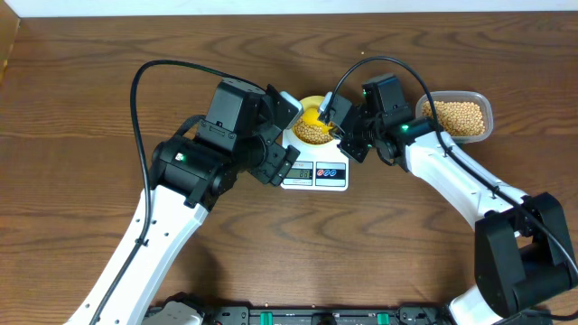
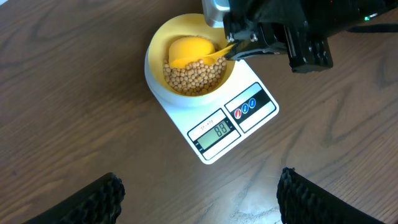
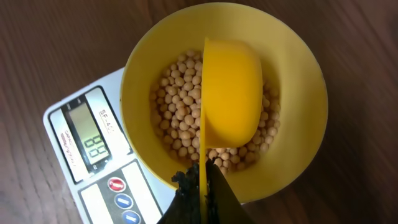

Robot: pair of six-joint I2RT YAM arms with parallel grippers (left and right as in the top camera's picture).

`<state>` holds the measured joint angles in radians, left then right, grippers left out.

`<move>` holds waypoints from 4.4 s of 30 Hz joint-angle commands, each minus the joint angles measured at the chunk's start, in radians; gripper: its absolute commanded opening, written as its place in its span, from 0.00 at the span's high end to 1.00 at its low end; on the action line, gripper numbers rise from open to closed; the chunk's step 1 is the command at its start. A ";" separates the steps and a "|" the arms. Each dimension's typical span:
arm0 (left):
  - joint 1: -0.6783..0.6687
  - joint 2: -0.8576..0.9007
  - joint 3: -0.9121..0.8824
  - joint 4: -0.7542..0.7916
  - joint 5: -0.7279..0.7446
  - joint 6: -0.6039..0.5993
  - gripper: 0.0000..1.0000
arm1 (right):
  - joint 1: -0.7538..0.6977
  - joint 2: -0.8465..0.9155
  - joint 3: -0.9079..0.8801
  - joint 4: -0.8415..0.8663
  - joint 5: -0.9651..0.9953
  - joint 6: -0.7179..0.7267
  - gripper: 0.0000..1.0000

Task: Scoop item into bowl and weigh 50g on scale

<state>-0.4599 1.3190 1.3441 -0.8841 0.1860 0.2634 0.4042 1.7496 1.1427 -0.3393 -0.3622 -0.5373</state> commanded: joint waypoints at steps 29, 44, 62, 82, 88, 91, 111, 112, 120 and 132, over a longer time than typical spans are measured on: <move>0.004 0.001 0.008 -0.002 0.012 0.009 0.19 | -0.082 0.005 0.016 0.026 -0.262 0.280 0.99; 0.004 0.001 0.008 -0.002 0.012 0.009 0.19 | -0.093 -0.056 0.028 0.055 -0.272 0.212 0.99; 0.004 0.001 0.008 -0.002 0.012 0.009 0.19 | -0.089 -0.059 0.028 0.059 -0.187 0.109 0.99; 0.004 0.001 0.008 -0.002 0.012 0.009 0.19 | -0.085 -0.059 0.028 0.060 -0.187 0.101 0.99; 0.004 0.001 0.008 -0.002 0.012 0.009 0.19 | -0.085 -0.059 0.028 0.059 -0.187 0.101 0.99; 0.004 0.001 0.008 -0.002 0.012 0.009 0.19 | -0.085 -0.059 0.028 0.059 -0.187 0.102 0.99; 0.004 0.001 0.008 -0.002 0.012 0.009 0.19 | -0.083 -0.059 0.028 0.067 -0.187 0.101 0.99; 0.004 0.001 0.008 -0.002 0.012 0.009 0.19 | -0.082 -0.059 0.028 0.072 -0.187 0.101 0.99; 0.004 0.001 0.008 -0.002 0.012 0.009 0.19 | -0.082 -0.059 0.028 0.108 -0.190 0.102 0.99; 0.004 0.001 0.008 -0.002 0.012 0.009 0.19 | -0.082 -0.059 0.028 0.076 -0.190 0.102 0.99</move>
<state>-0.4599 1.3190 1.3437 -0.8841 0.1860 0.2634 0.3183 1.7153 1.1511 -0.2676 -0.5453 -0.4282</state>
